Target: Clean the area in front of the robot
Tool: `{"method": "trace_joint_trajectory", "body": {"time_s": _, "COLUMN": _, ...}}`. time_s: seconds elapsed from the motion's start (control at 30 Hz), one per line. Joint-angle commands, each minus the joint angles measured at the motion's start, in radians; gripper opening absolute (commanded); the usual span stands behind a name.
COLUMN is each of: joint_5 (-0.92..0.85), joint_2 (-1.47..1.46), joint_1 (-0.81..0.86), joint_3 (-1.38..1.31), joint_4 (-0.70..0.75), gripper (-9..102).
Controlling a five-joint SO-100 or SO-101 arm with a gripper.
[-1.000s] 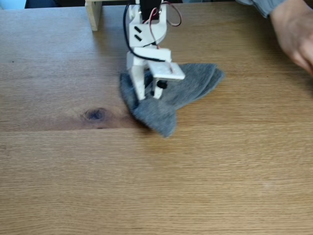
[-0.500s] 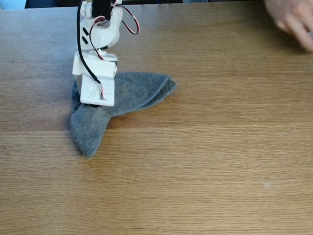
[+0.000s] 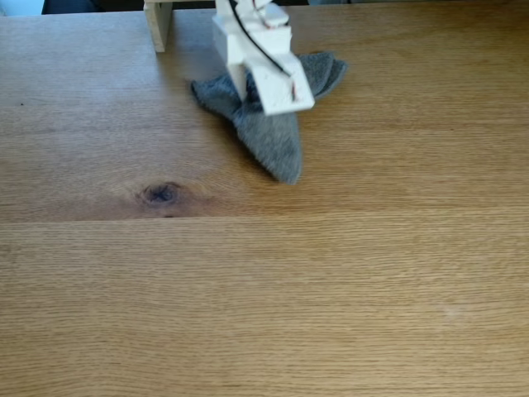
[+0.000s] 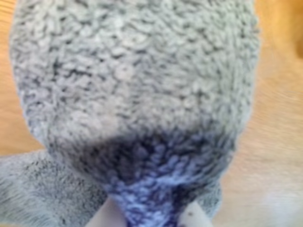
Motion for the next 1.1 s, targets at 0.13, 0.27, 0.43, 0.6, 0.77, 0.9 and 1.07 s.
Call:
{"method": "trace_joint_trajectory", "body": {"time_s": 0.13, "joint_5": -0.02, "joint_2": 0.43, "joint_1": 0.103, "joint_3": 0.061, "joint_4": 0.043, "gripper": 0}}
{"method": "trace_joint_trajectory", "body": {"time_s": 0.27, "joint_5": -0.115, "joint_2": 0.374, "joint_1": 0.367, "joint_3": 0.066, "joint_4": 0.069, "gripper": 0}}
{"method": "trace_joint_trajectory", "body": {"time_s": 0.43, "joint_5": -0.261, "joint_2": 0.27, "joint_1": 0.67, "joint_3": 0.067, "joint_4": 0.054, "gripper": 0}}
{"method": "trace_joint_trajectory", "body": {"time_s": 0.6, "joint_5": -0.339, "joint_2": 0.169, "joint_1": 0.828, "joint_3": 0.067, "joint_4": -0.038, "gripper": 0}}
{"method": "trace_joint_trajectory", "body": {"time_s": 0.77, "joint_5": -0.336, "joint_2": 0.11, "joint_1": 0.881, "joint_3": 0.067, "joint_4": -0.112, "gripper": 0}}
{"method": "trace_joint_trajectory", "body": {"time_s": 0.9, "joint_5": -0.284, "joint_2": 0.081, "joint_1": 0.865, "joint_3": 0.069, "joint_4": -0.135, "gripper": 0}}
{"method": "trace_joint_trajectory", "body": {"time_s": 1.07, "joint_5": -0.241, "joint_2": 0.054, "joint_1": 0.822, "joint_3": 0.069, "joint_4": -0.216, "gripper": 0}}
